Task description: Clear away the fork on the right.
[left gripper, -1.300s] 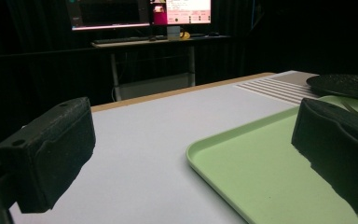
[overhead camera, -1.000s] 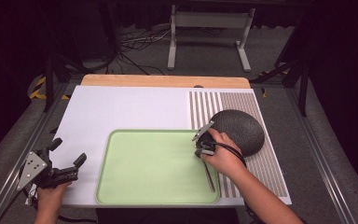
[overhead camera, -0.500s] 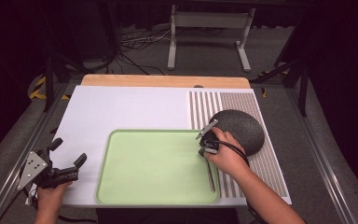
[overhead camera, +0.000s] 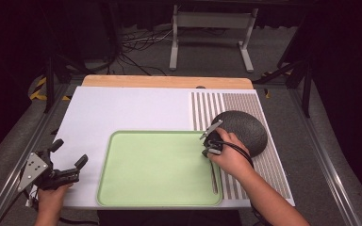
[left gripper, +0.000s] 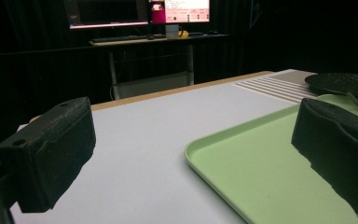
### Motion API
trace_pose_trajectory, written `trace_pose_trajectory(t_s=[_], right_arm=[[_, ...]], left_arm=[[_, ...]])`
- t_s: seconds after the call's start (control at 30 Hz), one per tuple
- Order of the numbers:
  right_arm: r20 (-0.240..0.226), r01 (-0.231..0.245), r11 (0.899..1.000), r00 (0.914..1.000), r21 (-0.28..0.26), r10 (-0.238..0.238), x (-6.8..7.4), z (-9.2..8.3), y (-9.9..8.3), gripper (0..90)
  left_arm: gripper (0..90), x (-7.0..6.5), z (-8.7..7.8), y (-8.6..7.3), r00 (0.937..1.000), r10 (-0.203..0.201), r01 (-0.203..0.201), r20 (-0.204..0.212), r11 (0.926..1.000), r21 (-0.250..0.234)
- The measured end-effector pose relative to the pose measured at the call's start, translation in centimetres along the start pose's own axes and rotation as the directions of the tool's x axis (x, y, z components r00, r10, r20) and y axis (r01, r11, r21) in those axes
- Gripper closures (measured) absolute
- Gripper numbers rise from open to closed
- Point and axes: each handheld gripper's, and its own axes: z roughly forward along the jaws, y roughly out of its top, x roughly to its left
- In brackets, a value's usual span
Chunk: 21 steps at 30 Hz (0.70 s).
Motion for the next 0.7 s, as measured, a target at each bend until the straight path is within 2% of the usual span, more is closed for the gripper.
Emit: trace_pose_trajectory(t_s=[0.27, 0.3, 0.33, 0.4, 0.43, 0.47, 0.53, 0.57, 0.7], right_arm=[[0.015, 0.021, 0.998, 0.9997, -0.064, -0.020, 0.4, -1.8, 0.7, 75.7], [0.021, 0.019, 0.996, 0.9996, -0.084, -0.017, 0.5, -2.2, 0.8, 66.7], [0.021, 0.019, 0.996, 0.9996, -0.084, -0.017, 0.5, -2.2, 0.8, 66.7], [0.018, 0.022, 0.993, 0.9996, -0.114, -0.020, 0.6, -2.7, 0.9, 57.6], [0.019, 0.020, 0.991, 0.9997, -0.131, -0.017, 0.6, -3.0, 0.9, 47.5], [0.008, 0.004, 0.986, 1.0000, -0.165, -0.003, 0.7, -3.1, 0.9, 38.5], [0.012, 0.036, 0.974, 0.9993, -0.222, -0.035, 0.6, -3.4, 1.0, 27.3], [0.016, 0.046, 0.969, 0.9989, -0.242, -0.043, 0.6, -3.8, 0.9, 23.1], [0.015, 0.001, 0.965, 0.9999, -0.262, 0.003, 0.7, -4.8, 0.8, 17.5]], left_arm=[[0.3, 0.0, 0.1, 0.0, 1.0000, -0.002, 0.002, 0.004, 1.0000, 0.000], [0.3, 0.0, 0.1, 0.0, 1.0000, -0.002, 0.002, 0.005, 1.0000, 0.001], [0.3, -0.1, 0.1, 0.0, 1.0000, -0.004, 0.004, 0.005, 1.0000, 0.000], [0.3, 0.0, 0.0, 0.0, 1.0000, -0.001, 0.001, 0.005, 1.0000, 0.000], [0.3, 0.0, 0.0, 0.0, 1.0000, -0.003, 0.003, 0.001, 1.0000, -0.002], [0.3, 0.0, 0.0, 0.0, 1.0000, -0.005, 0.005, 0.001, 1.0000, -0.004], [0.3, 0.1, 0.0, 0.0, 1.0000, -0.008, 0.008, 0.002, 0.9999, -0.006], [0.3, 0.1, 0.0, 0.0, 1.0000, -0.009, 0.009, 0.001, 0.9999, -0.007], [0.3, 0.0, 0.0, 0.0, 1.0000, -0.006, 0.006, 0.001, 1.0000, -0.006]])
